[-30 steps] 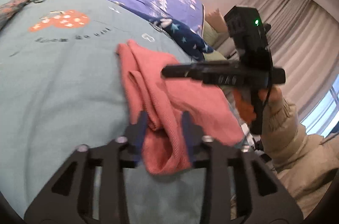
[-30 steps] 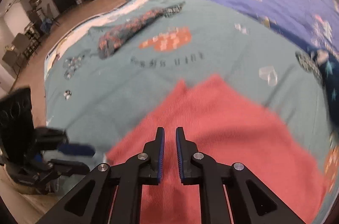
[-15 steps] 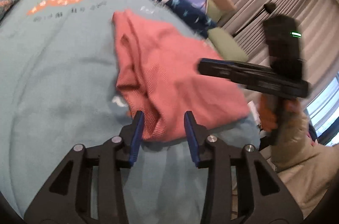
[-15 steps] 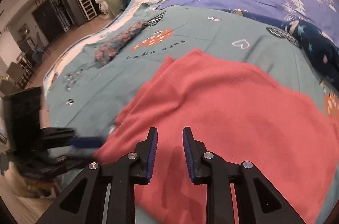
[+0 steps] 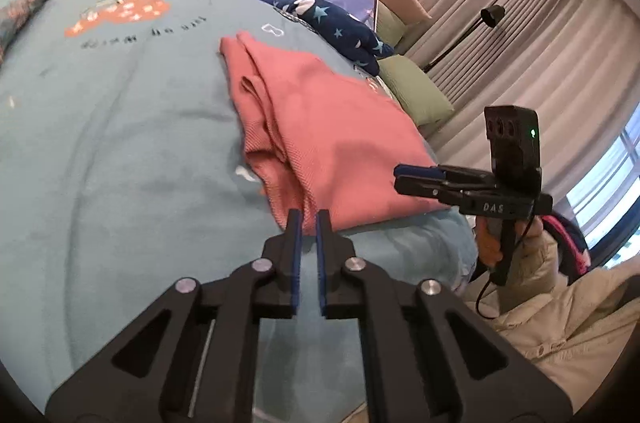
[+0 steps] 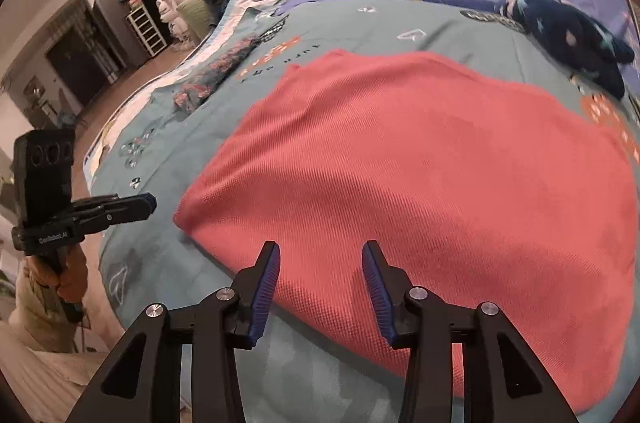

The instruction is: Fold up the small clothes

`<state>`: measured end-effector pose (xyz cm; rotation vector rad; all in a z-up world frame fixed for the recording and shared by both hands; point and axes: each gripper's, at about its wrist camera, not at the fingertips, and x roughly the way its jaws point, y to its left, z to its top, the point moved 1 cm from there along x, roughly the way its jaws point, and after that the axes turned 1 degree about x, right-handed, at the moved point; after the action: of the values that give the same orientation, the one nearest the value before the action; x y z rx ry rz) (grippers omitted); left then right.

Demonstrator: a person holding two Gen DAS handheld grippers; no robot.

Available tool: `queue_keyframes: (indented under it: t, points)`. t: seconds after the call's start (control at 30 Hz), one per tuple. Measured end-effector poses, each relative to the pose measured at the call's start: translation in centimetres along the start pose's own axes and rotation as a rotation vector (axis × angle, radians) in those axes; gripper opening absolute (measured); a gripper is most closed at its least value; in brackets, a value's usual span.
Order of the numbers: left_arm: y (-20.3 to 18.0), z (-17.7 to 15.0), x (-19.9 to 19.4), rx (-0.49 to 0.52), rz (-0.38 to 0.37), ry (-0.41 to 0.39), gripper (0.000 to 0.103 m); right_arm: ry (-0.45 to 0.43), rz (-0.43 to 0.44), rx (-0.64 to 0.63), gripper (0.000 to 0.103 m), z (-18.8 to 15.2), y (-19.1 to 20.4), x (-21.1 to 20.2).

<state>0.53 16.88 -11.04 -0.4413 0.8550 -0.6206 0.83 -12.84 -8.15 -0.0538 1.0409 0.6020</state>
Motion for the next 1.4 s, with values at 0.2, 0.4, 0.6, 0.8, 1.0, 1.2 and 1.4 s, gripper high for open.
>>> queue_keyframes:
  t: [0.2,0.4,0.6,0.8,1.0,1.2,1.4]
  points:
    - [-0.6,0.5,3.9,0.066,0.021,0.066,0.01,0.001,0.022,-0.04,0.045,-0.9,1.5,0.0]
    - [0.7,-0.3,2.3,-0.019,0.076,0.055,0.006,-0.003,-0.007,-0.035,0.048,-1.8,1.7,-0.3]
    - [2.4,-1.0,-0.6,-0.087,0.133,-0.005,0.005,0.009,-0.055,-0.179,0.054,-1.7,5.4,1.3]
    - [2.3,0.3,-2.1,-0.074,0.237,-0.061,0.034,-0.021,-0.198,-0.426,0.067,-2.6,12.0,4.2]
    - [3.7,0.8,-4.2,-0.131,0.255,-0.136,0.039,-0.092,-0.372,-0.57,0.073,-3.3,15.4,6.9]
    - [4.8,1.8,-4.0,-0.172,0.239,-0.143,0.041,-0.145,-0.429,-0.391,0.073,-1.3,15.0,8.3]
    - [5.0,4.6,-1.4,-0.165,0.18,-0.114,0.048,-0.203,-0.368,-0.333,0.011,-1.2,14.1,7.5]
